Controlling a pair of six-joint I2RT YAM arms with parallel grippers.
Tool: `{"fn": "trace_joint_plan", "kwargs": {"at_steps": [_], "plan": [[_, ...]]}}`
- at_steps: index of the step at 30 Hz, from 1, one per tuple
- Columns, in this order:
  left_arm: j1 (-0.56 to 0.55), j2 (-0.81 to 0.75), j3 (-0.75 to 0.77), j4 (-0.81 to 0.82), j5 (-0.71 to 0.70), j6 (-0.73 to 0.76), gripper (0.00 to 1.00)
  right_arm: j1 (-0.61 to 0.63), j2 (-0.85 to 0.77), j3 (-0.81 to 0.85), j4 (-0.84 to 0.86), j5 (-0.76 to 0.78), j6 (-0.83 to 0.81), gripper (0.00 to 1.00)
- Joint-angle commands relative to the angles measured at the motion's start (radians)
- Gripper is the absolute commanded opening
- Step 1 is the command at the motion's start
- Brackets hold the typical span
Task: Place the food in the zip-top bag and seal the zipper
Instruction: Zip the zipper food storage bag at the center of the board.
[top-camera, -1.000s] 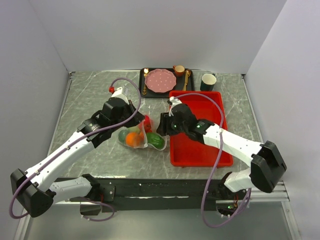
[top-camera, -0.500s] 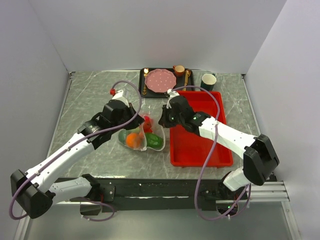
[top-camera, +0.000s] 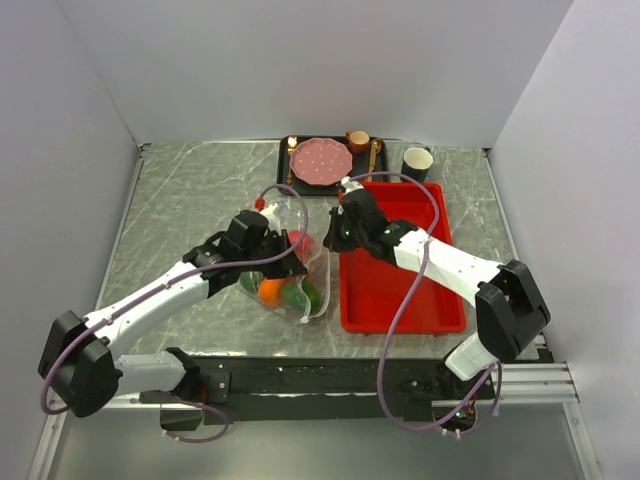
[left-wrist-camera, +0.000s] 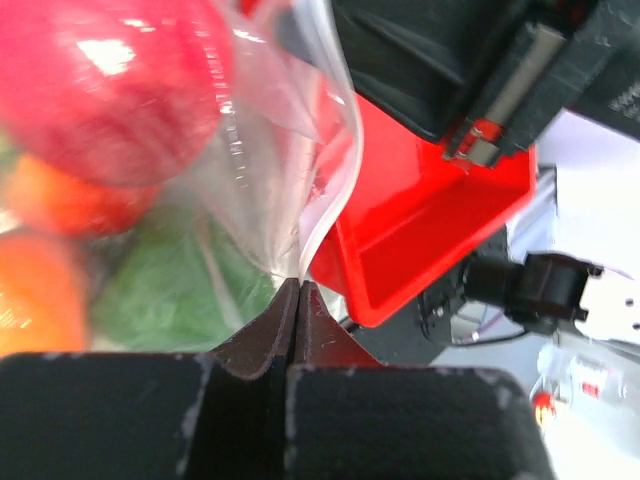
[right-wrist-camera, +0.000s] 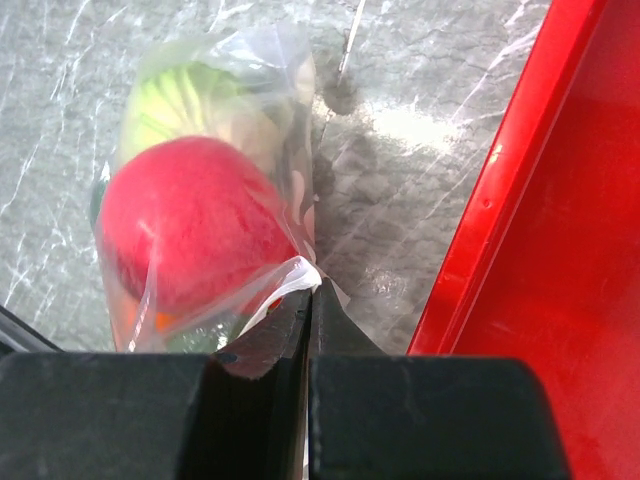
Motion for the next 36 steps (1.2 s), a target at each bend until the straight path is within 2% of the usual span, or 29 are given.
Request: {"fn": "trace_joint_plan", "kwargs": {"at_steps": [1,4,8,10,12,15,17,20,25,30,32,36], "plan": [[-0.033,0.039,0.017,0.050,0.105,0.040,0.01,-0.013,0.012,0.049,0.040,0.038,0.022,0.00],[-0.050,0.046,0.005,0.061,0.125,0.040,0.01,-0.022,0.015,0.045,0.043,0.038,0.026,0.00],[-0.067,0.056,0.019,0.058,0.119,0.034,0.08,-0.036,0.019,0.045,0.050,0.038,0.037,0.00],[-0.071,0.047,0.030,0.038,0.079,0.034,0.18,-0.038,0.019,0.042,0.060,0.030,0.043,0.00],[-0.073,0.021,0.042,0.026,0.047,0.037,0.40,-0.039,0.019,0.042,0.063,0.022,0.048,0.00],[-0.071,-0.051,0.040,0.013,-0.019,0.027,0.61,-0.041,0.029,0.045,0.060,0.018,0.048,0.00],[-0.070,-0.118,0.025,0.004,-0.080,0.010,0.72,-0.041,0.032,0.046,0.053,0.018,0.046,0.00],[-0.059,-0.219,-0.019,-0.011,-0.150,-0.047,0.79,-0.044,0.026,0.046,0.047,0.019,0.051,0.00],[-0.057,-0.342,-0.155,-0.003,-0.188,-0.190,0.75,-0.051,-0.002,0.040,0.057,0.016,0.071,0.00],[-0.057,-0.381,-0.283,0.081,-0.117,-0.341,0.68,-0.053,-0.004,0.061,0.050,0.019,0.068,0.00],[-0.061,-0.382,-0.324,0.098,-0.096,-0.406,0.62,-0.055,0.000,0.072,0.041,0.028,0.069,0.00],[-0.067,-0.454,-0.400,0.125,-0.096,-0.490,0.63,-0.058,-0.008,0.080,0.047,0.028,0.074,0.00]]}}
